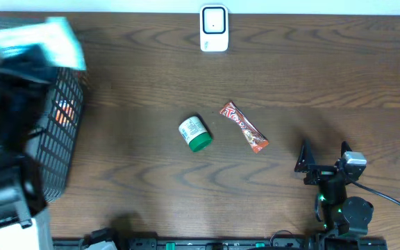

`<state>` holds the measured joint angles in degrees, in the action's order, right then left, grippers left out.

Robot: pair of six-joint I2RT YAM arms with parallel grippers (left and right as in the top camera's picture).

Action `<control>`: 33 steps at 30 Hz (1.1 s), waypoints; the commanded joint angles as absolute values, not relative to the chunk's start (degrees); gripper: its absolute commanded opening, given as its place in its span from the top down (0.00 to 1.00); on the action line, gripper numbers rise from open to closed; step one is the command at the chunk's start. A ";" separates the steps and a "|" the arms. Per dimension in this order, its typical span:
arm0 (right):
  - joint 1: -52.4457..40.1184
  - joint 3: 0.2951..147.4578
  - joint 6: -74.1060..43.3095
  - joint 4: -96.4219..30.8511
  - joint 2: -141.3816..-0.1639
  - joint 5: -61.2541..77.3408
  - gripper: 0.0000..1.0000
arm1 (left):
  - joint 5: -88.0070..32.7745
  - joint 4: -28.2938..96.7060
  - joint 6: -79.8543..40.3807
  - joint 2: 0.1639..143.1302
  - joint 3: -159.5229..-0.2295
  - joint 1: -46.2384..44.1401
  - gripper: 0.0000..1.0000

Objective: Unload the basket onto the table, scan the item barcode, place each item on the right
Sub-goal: 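Grasp the mint-green wipes pack in the basket with the left gripper, then carry the wipes pack out and drop it right of the bar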

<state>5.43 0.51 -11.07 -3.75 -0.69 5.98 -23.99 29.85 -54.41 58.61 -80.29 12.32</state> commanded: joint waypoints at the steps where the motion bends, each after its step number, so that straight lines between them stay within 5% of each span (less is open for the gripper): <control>1: 5.04 0.32 -10.44 -3.84 -0.43 5.89 0.01 | -18.46 29.87 -53.41 62.96 -79.88 -3.44 0.93; 6: 5.04 0.32 -10.46 -3.84 -0.43 5.89 0.01 | -6.26 28.99 -53.23 73.87 -79.50 -21.89 0.93; 12: 5.04 0.32 -10.44 -3.84 -0.43 5.89 0.01 | -4.71 20.69 -53.28 91.29 -79.50 -32.93 0.92; 25: 5.04 0.32 -10.44 -3.84 -0.43 5.89 0.01 | -17.47 -1.48 -58.85 116.55 -79.50 -40.36 0.93; 33: 5.04 0.32 -10.46 -3.84 -0.43 5.89 0.01 | -17.54 2.20 -59.24 120.64 -79.50 -41.50 0.92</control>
